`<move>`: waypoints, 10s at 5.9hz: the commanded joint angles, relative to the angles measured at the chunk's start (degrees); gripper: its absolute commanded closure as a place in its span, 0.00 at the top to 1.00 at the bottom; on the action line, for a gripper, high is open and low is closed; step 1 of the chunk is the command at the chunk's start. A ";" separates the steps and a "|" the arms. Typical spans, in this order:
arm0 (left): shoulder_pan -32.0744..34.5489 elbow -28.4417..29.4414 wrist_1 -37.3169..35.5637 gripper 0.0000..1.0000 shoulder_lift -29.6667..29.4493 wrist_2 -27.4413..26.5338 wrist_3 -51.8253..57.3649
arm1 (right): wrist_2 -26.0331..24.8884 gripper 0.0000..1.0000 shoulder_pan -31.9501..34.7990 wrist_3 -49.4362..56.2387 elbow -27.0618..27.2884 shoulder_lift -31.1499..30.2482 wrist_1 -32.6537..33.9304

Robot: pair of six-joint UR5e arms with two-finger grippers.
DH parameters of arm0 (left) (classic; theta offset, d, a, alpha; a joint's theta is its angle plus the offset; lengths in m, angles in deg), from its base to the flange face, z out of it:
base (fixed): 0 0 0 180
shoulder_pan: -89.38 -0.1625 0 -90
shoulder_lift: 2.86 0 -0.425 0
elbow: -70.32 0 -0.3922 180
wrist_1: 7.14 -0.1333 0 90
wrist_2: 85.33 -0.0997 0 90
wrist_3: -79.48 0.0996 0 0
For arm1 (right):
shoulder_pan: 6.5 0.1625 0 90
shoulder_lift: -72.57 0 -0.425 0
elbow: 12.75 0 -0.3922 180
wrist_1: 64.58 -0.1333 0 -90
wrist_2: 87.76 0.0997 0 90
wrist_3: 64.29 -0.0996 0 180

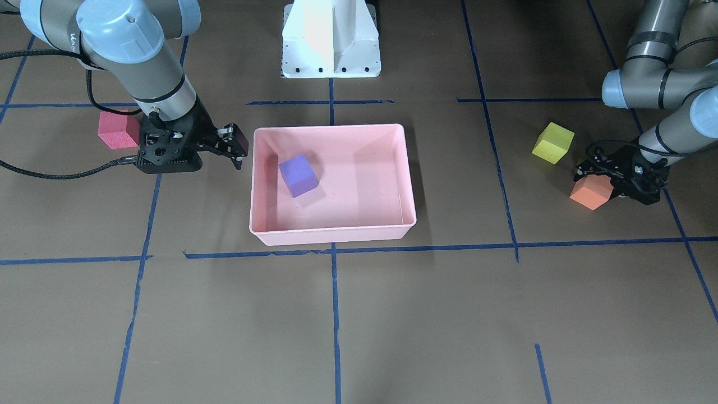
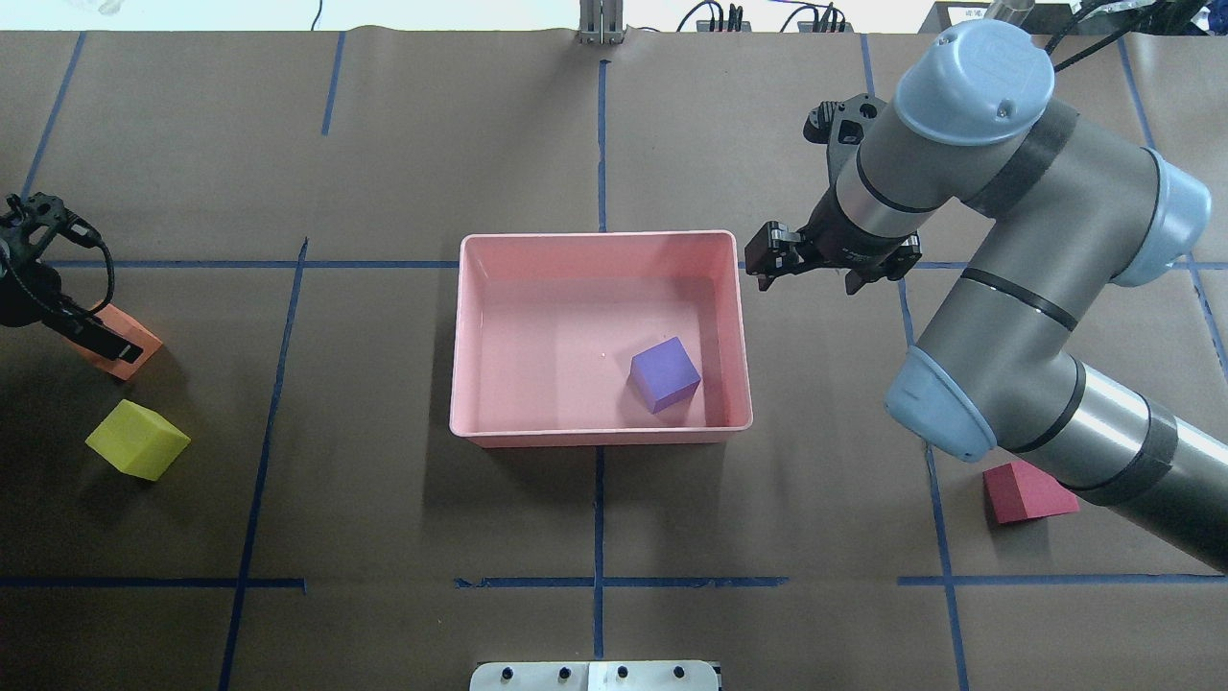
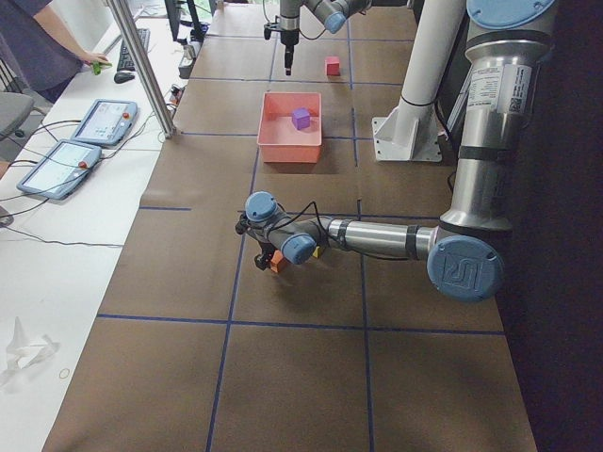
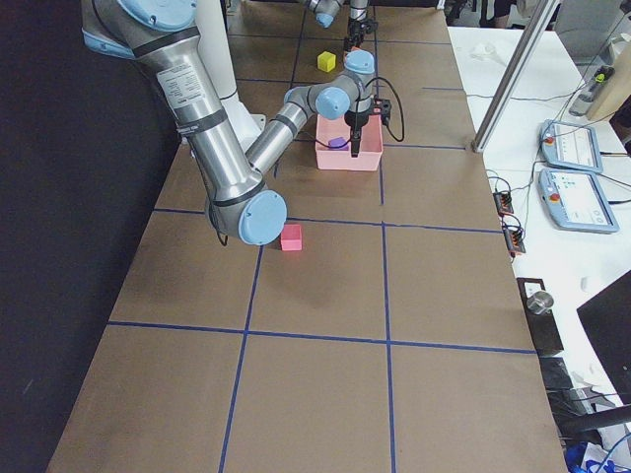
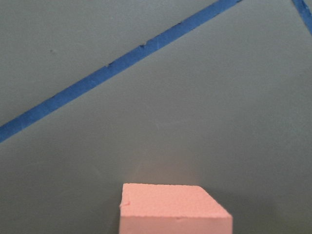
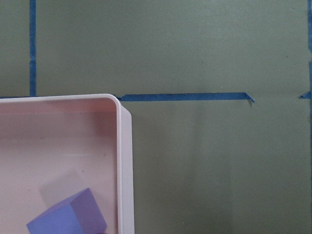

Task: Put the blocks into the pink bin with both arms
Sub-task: 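Grasp the orange cube with the left gripper while the right gripper withdraws, then carry the orange cube into the bin while the right gripper reaches toward the magenta cube, then lower the right gripper and grasp the magenta cube, then carry the magenta cube into the bin while the left gripper grasps the yellow-green cube, then release the magenta cube and withdraw the right arm, then carry the yellow-green cube into the bin and release it with the left gripper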

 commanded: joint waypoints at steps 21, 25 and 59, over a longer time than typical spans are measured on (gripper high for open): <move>-27.22 -21.51 -31.99 1.00 -33.31 -27.70 -54.23 | -5.94 0.69 -12.39 4.81 6.24 -44.93 -31.47; -26.96 -24.30 -32.08 1.00 -29.82 -27.26 -48.74 | -2.96 0.40 -9.42 0.62 11.95 -35.93 -27.99; -21.17 -22.18 -42.71 1.00 -35.72 -22.78 -53.72 | 13.58 1.00 32.87 62.81 8.97 -36.92 0.87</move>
